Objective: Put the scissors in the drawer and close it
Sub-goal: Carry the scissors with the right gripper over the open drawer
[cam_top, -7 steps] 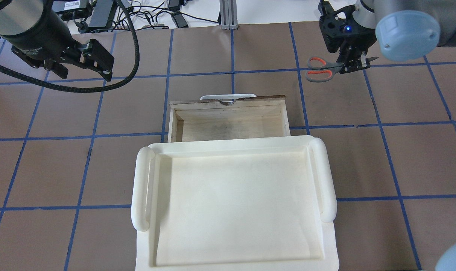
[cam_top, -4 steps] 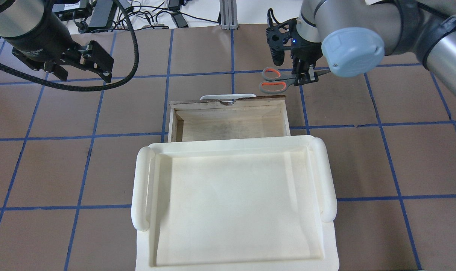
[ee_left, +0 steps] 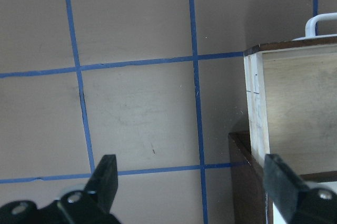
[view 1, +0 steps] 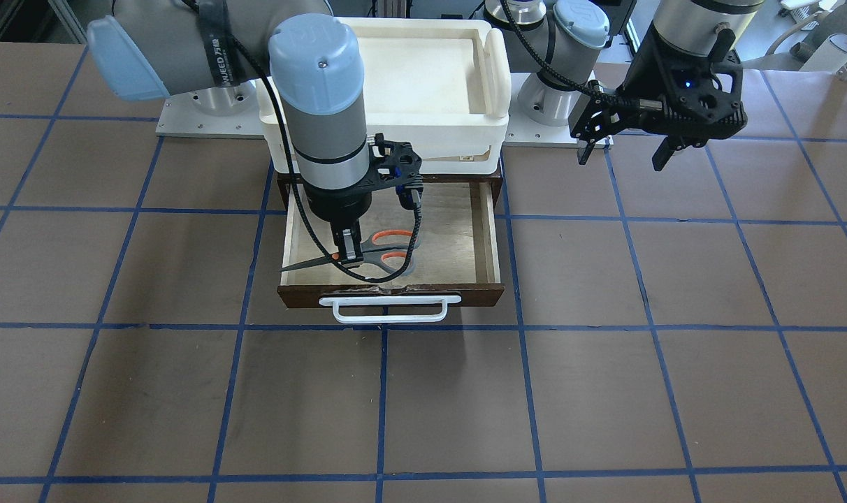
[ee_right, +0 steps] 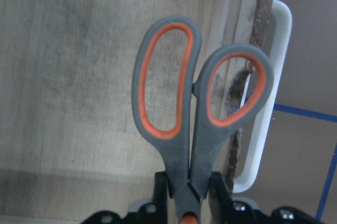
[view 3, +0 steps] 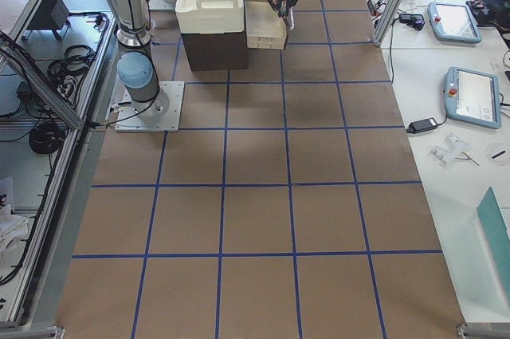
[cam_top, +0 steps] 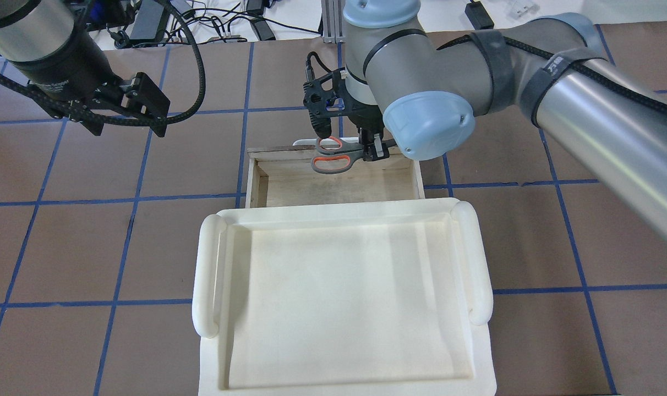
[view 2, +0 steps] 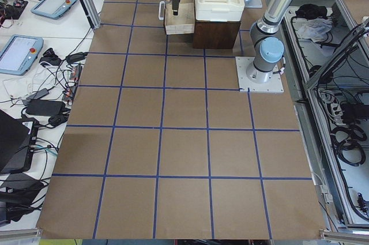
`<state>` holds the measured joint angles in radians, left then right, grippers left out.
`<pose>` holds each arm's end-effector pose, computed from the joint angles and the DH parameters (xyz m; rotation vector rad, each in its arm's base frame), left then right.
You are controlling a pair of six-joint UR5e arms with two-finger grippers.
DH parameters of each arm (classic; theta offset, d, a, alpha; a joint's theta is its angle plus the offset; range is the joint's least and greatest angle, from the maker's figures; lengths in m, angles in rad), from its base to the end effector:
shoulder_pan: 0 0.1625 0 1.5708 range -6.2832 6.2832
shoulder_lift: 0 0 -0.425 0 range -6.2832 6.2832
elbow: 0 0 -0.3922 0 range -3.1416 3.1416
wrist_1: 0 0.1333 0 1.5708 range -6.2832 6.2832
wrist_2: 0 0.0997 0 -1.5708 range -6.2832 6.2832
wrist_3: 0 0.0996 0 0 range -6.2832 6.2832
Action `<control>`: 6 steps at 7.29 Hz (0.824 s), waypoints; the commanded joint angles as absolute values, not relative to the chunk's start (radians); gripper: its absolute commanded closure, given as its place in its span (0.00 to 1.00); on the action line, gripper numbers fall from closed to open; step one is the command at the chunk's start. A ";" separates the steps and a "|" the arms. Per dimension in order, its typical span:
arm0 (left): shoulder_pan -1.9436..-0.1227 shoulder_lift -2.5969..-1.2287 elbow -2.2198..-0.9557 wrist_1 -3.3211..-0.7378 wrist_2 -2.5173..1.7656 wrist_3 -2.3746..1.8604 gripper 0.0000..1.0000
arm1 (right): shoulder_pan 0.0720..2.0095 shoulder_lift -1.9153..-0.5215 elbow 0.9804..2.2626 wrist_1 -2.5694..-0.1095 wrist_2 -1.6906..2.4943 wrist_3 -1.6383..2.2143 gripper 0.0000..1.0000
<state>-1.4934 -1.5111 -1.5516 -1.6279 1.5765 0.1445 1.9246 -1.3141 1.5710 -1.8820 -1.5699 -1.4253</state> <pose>-0.0962 -0.4763 0.5202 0.1050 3.1316 -0.0329 0.3303 -0.5093 0.3799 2.4188 -1.9609 0.0734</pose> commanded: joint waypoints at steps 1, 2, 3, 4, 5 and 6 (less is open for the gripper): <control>-1.493 -1.511 -1.531 -1.675 1.577 0.149 0.00 | 1.974 -1.313 1.574 -1.853 -1.568 -1.397 1.00; -1.490 -1.490 -1.529 -1.739 1.580 0.156 0.00 | 1.985 -1.309 1.591 -1.855 -1.565 -1.397 1.00; -1.473 -1.480 -1.529 -1.767 1.598 0.156 0.00 | 1.985 -1.307 1.620 -1.856 -1.539 -1.396 1.00; -1.470 -1.494 -1.529 -1.766 1.611 0.158 0.00 | 1.985 -1.307 1.637 -1.856 -1.534 -1.396 1.00; -1.467 -1.490 -1.529 -1.766 1.611 0.160 0.00 | 1.985 -1.302 1.644 -1.858 -1.534 -1.397 1.00; -1.466 -1.491 -1.529 -1.767 1.605 0.158 0.00 | 1.985 -1.296 1.643 -1.867 -1.532 -1.396 0.92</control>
<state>-1.4686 -1.4903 -1.5295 -1.7641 1.6068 0.1583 1.9845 -1.3025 1.6379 -1.8593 -1.5353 -1.3967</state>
